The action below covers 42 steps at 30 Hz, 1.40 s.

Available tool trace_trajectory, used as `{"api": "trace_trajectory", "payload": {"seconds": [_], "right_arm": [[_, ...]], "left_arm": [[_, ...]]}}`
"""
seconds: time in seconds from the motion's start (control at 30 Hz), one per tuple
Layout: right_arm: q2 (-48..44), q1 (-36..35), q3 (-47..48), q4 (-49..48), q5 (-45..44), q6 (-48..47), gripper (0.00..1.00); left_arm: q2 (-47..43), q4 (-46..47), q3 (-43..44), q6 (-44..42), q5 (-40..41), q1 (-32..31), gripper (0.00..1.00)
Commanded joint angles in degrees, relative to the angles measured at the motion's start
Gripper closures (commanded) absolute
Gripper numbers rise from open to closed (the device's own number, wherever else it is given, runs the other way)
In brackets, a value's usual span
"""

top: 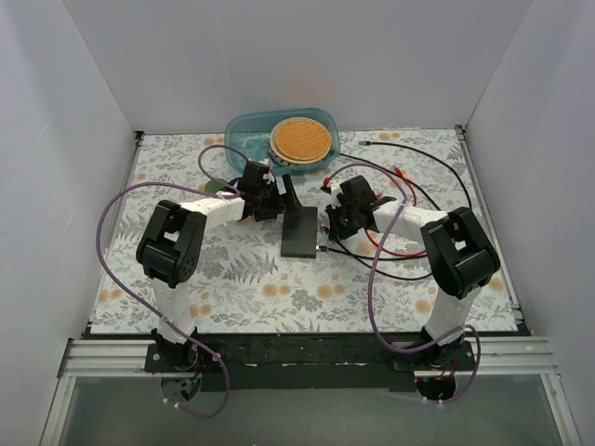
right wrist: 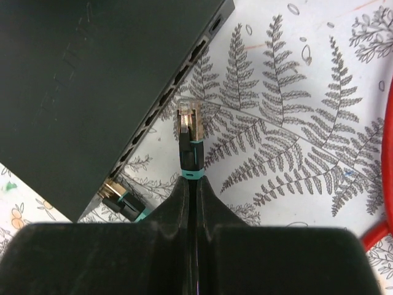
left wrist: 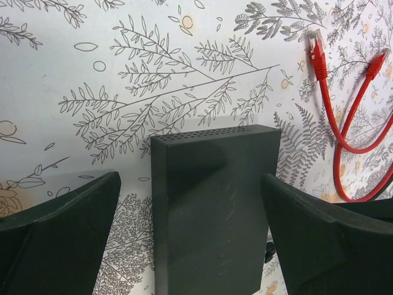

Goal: Insert the plug into the switch port

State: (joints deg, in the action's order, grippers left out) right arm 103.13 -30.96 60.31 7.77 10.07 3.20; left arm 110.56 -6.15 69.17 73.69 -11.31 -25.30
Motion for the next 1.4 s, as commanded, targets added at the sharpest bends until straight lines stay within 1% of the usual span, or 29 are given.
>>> {"api": "trace_trajectory", "payload": {"seconds": [0.0, 0.13, 0.3, 0.53, 0.67, 0.73, 0.83, 0.97, 1.17, 1.37], "right_arm": [[-0.12, 0.20, 1.83, 5.23, 2.50, -0.92, 0.99], [-2.05, -0.15, -0.10, 6.11, 6.45, -1.18, 0.99], [-3.29, -2.52, -1.34, 8.31, 6.72, -1.44, 0.99], [-4.34, -6.83, -2.13, 8.23, 8.39, -0.30, 0.99], [-4.26, -7.62, -1.87, 7.79, 8.31, 0.49, 0.99], [-4.43, -7.80, -1.78, 7.70, 7.17, 0.40, 0.99], [-5.39, -7.71, -2.39, 7.17, 5.15, 0.23, 0.99], [-6.28, -7.71, -3.36, 6.29, 4.53, -0.13, 0.99], [-7.42, -7.71, -4.59, 4.63, 4.70, -0.30, 0.99], [-7.24, -7.71, -5.29, 3.04, 6.98, -0.48, 0.99]], "left_arm": [[-0.26, -0.53, 1.50, -1.88, -0.99, 0.07, 0.02], [-0.44, 1.48, 1.85, -1.36, -4.59, 0.07, 0.02], [0.79, 1.58, 4.31, -0.57, -7.14, 0.07, 0.02], [3.43, -0.35, 8.70, -0.48, -8.81, 0.07, 0.02], [4.22, -0.44, 10.11, -1.26, -11.27, 0.07, 0.02], [4.05, -1.66, 10.37, -1.62, -10.49, 0.07, 0.02], [2.38, -2.99, 8.72, -2.50, -7.08, 0.07, 0.02], [-0.52, -3.51, 5.63, -3.03, -4.95, 0.07, 0.02], [-4.21, -2.64, -0.07, -2.85, -4.77, 0.07, 0.07], [-5.62, -1.76, -2.89, -2.50, -4.42, 0.07, 0.11]]}}
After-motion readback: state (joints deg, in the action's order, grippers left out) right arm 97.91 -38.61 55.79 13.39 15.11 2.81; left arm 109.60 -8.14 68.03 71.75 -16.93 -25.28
